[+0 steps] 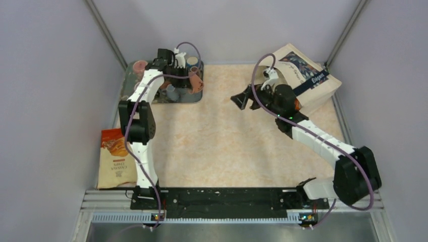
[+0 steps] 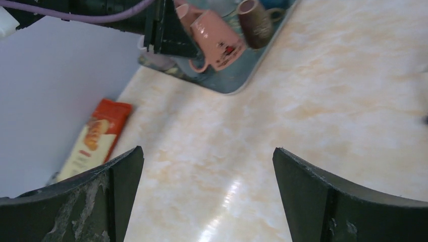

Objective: Turn the mug right side up

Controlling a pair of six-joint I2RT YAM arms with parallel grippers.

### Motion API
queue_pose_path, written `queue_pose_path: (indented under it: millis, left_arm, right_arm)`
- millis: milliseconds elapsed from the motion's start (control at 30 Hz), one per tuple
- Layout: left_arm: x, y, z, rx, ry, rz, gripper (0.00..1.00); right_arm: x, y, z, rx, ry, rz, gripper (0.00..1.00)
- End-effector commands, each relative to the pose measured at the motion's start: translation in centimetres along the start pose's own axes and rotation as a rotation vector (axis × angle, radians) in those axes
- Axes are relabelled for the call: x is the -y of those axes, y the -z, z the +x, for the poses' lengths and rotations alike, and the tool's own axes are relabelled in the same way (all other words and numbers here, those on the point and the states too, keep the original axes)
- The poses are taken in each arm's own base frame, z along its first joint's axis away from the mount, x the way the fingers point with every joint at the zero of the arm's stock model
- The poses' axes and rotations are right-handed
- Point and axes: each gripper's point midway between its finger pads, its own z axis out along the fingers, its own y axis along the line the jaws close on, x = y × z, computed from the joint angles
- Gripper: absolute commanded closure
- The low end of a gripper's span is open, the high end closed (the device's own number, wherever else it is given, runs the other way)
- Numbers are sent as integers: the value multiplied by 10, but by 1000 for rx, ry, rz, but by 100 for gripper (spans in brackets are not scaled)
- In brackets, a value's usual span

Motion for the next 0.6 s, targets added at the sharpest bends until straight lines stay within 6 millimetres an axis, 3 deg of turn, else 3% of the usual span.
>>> queue_pose_path:
  millis: [0,300,400,567]
  left_arm:
    - [70,73,-46,152,165,200,100]
    - [144,127,-44,162,178,424,100]
    - [158,135,-43,167,167,463,100]
    - [172,134,-37,150,148,485,100]
  right_arm:
    - [-59,-39,-24,59,-302,-254,2]
    - [-69,-93,-36,120,-682,-446,23]
    - [-75,-98,-41,135,-745,-526,32]
    - [-85,-103,-44,138,-739,-554,36]
